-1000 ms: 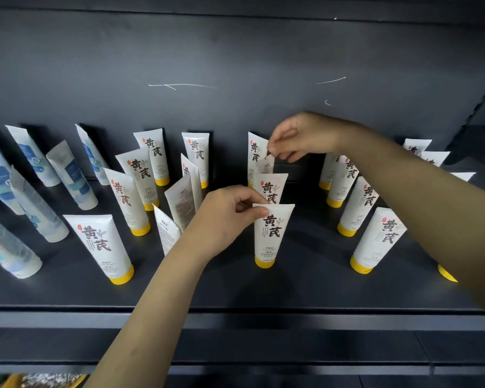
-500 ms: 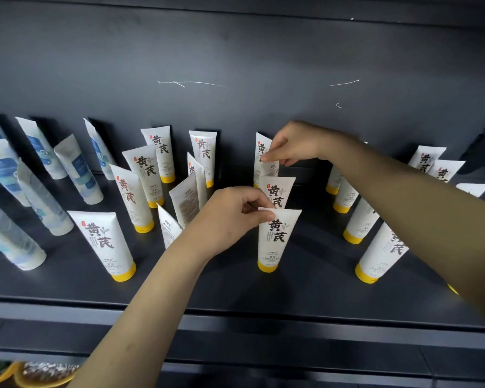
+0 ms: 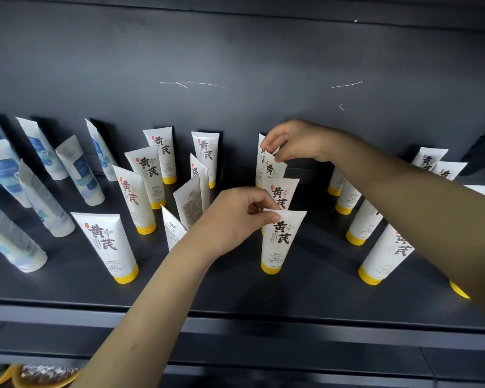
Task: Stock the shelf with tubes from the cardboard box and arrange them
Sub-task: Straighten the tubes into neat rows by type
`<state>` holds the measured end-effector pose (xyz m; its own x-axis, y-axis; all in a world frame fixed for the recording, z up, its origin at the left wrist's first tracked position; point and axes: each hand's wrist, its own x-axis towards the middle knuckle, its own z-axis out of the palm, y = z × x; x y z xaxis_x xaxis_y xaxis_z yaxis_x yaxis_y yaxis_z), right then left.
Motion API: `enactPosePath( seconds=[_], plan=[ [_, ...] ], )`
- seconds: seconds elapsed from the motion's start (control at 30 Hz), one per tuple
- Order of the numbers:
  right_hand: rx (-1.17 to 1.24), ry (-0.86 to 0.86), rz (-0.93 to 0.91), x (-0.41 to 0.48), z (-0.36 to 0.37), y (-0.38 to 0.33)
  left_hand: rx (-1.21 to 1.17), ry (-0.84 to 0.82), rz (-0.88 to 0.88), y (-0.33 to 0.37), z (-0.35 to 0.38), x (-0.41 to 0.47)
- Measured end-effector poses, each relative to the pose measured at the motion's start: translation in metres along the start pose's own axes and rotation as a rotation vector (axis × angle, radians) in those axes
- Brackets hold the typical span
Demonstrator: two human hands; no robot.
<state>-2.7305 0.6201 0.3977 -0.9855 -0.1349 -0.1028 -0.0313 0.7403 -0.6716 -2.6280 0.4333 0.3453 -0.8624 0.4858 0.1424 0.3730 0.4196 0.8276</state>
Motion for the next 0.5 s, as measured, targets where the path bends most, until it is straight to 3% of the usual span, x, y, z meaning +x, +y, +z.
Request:
enactPosePath(
  seconds=[0.27,0.5],
  plan=[
    [-0.123,0.014,0.089,-0.0050,-0.0058,0.0030,0.027,-0.020,0.014,0.0018,-0.0022,0.0010],
    [-0.237,0.080,-0.017,0.0005,-0.0046,0.0016,0.037,-0.034,0.017,0.0022,-0.0034,0.0014]
  ],
)
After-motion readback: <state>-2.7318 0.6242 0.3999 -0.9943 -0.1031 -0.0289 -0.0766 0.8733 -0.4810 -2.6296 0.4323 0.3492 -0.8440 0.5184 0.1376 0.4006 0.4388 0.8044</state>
